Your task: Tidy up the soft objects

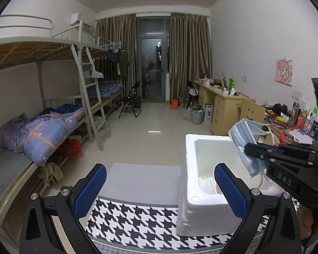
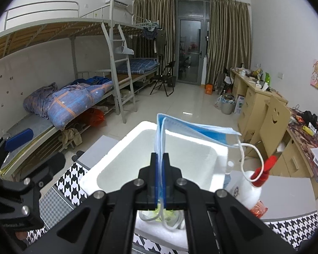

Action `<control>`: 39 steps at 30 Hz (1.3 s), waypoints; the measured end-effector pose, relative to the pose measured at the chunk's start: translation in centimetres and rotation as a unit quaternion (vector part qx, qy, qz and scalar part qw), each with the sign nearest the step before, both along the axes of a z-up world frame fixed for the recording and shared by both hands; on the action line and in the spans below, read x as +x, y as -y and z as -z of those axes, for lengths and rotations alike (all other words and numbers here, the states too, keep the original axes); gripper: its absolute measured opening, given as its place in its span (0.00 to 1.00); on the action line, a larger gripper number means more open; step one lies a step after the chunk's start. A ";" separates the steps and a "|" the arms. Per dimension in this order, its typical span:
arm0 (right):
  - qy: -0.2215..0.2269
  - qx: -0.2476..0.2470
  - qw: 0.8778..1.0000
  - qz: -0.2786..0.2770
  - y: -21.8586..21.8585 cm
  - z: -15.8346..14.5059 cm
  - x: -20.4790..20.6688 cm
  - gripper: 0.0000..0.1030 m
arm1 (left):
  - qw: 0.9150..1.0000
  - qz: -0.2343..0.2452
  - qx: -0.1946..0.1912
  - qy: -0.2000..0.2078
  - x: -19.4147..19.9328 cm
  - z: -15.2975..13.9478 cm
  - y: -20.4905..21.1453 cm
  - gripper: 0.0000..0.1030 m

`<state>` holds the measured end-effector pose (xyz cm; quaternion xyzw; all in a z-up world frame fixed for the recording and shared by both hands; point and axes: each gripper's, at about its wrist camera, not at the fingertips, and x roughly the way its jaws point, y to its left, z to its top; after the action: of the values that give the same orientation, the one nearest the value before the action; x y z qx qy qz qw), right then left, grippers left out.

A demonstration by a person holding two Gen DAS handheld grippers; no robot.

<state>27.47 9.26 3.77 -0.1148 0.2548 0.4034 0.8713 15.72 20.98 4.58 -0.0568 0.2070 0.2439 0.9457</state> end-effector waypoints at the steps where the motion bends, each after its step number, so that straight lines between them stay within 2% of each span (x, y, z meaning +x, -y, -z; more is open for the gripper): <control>1: -0.001 -0.001 1.000 0.000 -0.1 0.1 0.1 0.05 | 1.000 0.000 -0.003 0.001 -0.1 0.1 -0.2 0.99; 6: -0.010 -0.011 1.000 0.001 -0.8 0.8 0.7 0.05 | 1.000 -0.004 0.010 -0.004 -0.1 0.3 -0.3 0.99; 11: -0.019 -0.016 1.000 0.001 -1.2 1.3 1.2 0.07 | 1.000 0.001 0.005 0.004 -0.3 0.3 -0.4 0.99; 13: -0.028 -0.024 0.999 0.001 -1.4 1.4 1.5 0.30 | 1.000 0.001 0.004 0.001 -0.2 0.4 -0.5 0.99; 14: -0.032 -0.026 0.999 0.002 -1.4 1.5 1.5 0.51 | 1.000 0.002 0.003 0.000 -0.2 0.4 -0.5 0.99; 15: -0.031 -0.023 0.999 0.003 -1.3 1.5 1.4 0.63 | 1.000 0.002 0.003 -0.002 -0.1 0.4 -0.5 0.99; 18: -0.014 -0.022 1.000 0.007 -0.9 1.3 0.8 0.64 | 1.000 -0.002 0.008 -0.008 0.0 0.6 -0.3 0.99; 24: -0.023 -0.016 1.000 0.007 -0.3 0.7 0.3 0.65 | 1.000 0.000 0.008 -0.004 -0.4 0.5 0.1 0.99; 29: -0.014 -0.011 1.000 0.014 0.7 0.1 -0.7 0.66 | 1.000 0.000 0.009 0.002 -0.8 0.0 0.5 0.99; 32: -0.005 -0.009 1.000 0.021 1.6 -0.4 -1.7 0.71 | 1.000 0.002 0.012 0.005 -1.3 -0.2 1.1 0.99; 35: 0.017 0.000 0.999 0.032 2.5 -1.0 -2.7 0.92 | 1.000 0.007 0.014 0.005 -1.7 -0.4 1.7 0.99; 39: 0.034 0.013 0.998 0.043 4.0 -1.6 -4.4 0.95 | 1.000 0.011 0.023 0.009 -2.7 -0.7 2.9 0.99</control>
<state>23.03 5.30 5.36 -0.1062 0.2241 0.3650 0.8974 12.99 18.06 5.29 -0.0351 0.1930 0.2379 0.9513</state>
